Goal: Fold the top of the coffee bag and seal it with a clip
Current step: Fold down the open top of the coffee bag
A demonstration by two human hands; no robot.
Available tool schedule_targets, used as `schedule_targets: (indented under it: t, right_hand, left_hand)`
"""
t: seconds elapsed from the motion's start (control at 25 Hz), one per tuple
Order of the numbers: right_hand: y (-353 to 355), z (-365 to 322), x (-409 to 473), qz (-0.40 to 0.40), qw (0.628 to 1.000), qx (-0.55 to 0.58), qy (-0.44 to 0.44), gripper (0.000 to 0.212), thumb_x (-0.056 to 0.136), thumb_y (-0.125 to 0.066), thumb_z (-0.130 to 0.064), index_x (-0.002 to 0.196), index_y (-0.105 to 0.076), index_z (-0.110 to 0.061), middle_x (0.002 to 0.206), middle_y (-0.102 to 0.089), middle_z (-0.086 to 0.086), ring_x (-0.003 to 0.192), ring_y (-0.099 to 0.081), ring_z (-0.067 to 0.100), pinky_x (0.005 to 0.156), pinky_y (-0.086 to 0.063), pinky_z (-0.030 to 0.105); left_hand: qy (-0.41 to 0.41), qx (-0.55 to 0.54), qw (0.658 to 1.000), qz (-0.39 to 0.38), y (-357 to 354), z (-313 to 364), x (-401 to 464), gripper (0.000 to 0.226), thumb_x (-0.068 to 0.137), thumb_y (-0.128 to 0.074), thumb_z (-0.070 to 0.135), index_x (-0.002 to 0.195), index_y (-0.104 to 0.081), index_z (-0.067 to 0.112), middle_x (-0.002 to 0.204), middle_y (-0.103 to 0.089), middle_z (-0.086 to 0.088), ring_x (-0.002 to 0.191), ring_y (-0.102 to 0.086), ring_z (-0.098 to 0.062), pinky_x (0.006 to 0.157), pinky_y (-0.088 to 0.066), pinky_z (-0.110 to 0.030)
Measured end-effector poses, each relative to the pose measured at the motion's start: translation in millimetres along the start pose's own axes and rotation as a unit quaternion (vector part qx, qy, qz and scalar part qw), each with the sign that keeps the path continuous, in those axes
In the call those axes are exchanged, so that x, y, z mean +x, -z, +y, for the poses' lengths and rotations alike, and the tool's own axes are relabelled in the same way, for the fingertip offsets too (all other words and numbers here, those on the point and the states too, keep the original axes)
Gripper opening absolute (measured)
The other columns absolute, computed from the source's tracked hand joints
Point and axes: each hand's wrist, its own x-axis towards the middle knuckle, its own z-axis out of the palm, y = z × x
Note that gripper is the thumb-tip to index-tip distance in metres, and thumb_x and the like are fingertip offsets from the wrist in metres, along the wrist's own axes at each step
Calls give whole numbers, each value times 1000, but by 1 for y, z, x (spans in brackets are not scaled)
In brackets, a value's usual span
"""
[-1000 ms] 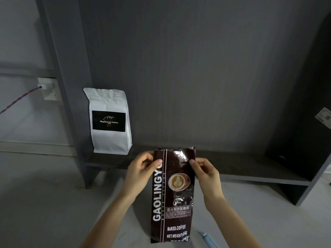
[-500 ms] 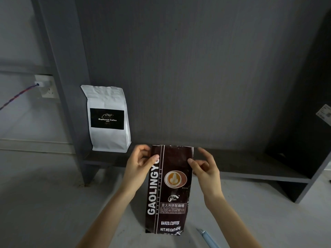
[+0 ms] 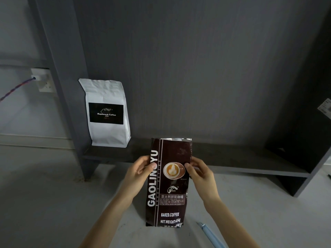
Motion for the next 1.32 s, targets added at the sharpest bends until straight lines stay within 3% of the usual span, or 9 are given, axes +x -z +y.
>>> schedule_targets:
  t: [0.12, 0.24, 0.36, 0.52, 0.68, 0.84, 1.04, 1.2, 1.32]
  right_hand:
    - [-2, 5, -6, 14, 1000, 27, 4, 21, 82, -59, -18, 91, -62, -37, 70, -68, -16, 73, -65, -2, 60, -51, 8]
    - [0, 5, -8, 1, 1000, 18, 11, 25, 82, -59, -18, 88, -58, -42, 77, -68, -15, 76, -64, -3, 61, -50, 7]
    - [0, 6, -9, 21, 999, -4, 25, 25, 82, -59, -10, 77, -61, -34, 70, -65, -7, 65, -61, 1, 59, -49, 12]
    - [-1, 6, -10, -2, 999, 15, 42, 35, 82, -46, 10, 77, -61, -22, 77, -64, -1, 67, -62, -3, 61, -50, 10]
    - [-2, 6, -13, -16, 998, 5, 63, 40, 86, -39, 10, 87, -61, -24, 82, -66, -5, 74, -63, -3, 62, -51, 11]
    - [0, 3, -15, -17, 999, 5, 49, 41, 89, -35, 5, 76, -64, -23, 82, -65, -3, 72, -61, -7, 64, -48, 6]
    - [1, -1, -14, -38, 999, 24, 22, 28, 91, -42, -12, 79, -63, -24, 82, -65, -6, 71, -59, -9, 62, -45, 3]
    - [1, 10, -16, -66, 997, 33, 4, 29, 85, -54, -9, 103, -52, -31, 99, -63, -6, 94, -60, 1, 71, -51, 10]
    - [2, 16, -14, -60, 997, 30, -22, 36, 84, -56, -7, 112, -47, -27, 106, -62, -8, 106, -56, 8, 72, -49, 5]
  left_hand:
    - [18, -8, 1000, -10, 2, -4, 0, 18, 80, -58, 26, 99, -61, 29, 91, -72, 19, 92, -63, 2, 72, -48, -7]
    - [43, -22, 999, -11, 6, -8, -1, 19, 79, -59, 28, 98, -61, 32, 92, -73, 16, 94, -64, -4, 79, -49, -19]
    - [23, -1, 1000, 0, 3, -8, 1, 16, 83, -57, 14, 85, -64, 29, 81, -72, 18, 83, -64, 2, 72, -47, -11]
    - [16, -3, 1000, 7, 1, -6, -1, 36, 88, -43, 0, 70, -64, 23, 65, -69, 15, 67, -61, 1, 59, -45, -7]
    - [35, -26, 999, 4, 1, -4, -1, 39, 90, -38, 3, 68, -65, 21, 68, -68, 7, 68, -60, -8, 60, -47, -14]
    - [31, -26, 999, 1, 2, 0, -1, 43, 89, -34, 2, 67, -65, 22, 71, -65, 4, 65, -60, -4, 53, -45, -11]
    - [10, 37, 998, -40, 2, -5, -5, 17, 87, -52, 18, 87, -61, 33, 94, -65, 7, 93, -59, -4, 79, -43, -15]
    - [12, 28, 998, -59, 3, -12, -10, 42, 87, -53, 12, 105, -51, 50, 118, -53, 20, 108, -47, 13, 88, -38, -6]
    - [35, 26, 998, -56, 1, -19, -9, 57, 89, -49, 10, 119, -36, 56, 131, -44, 15, 122, -39, -2, 105, -31, -26]
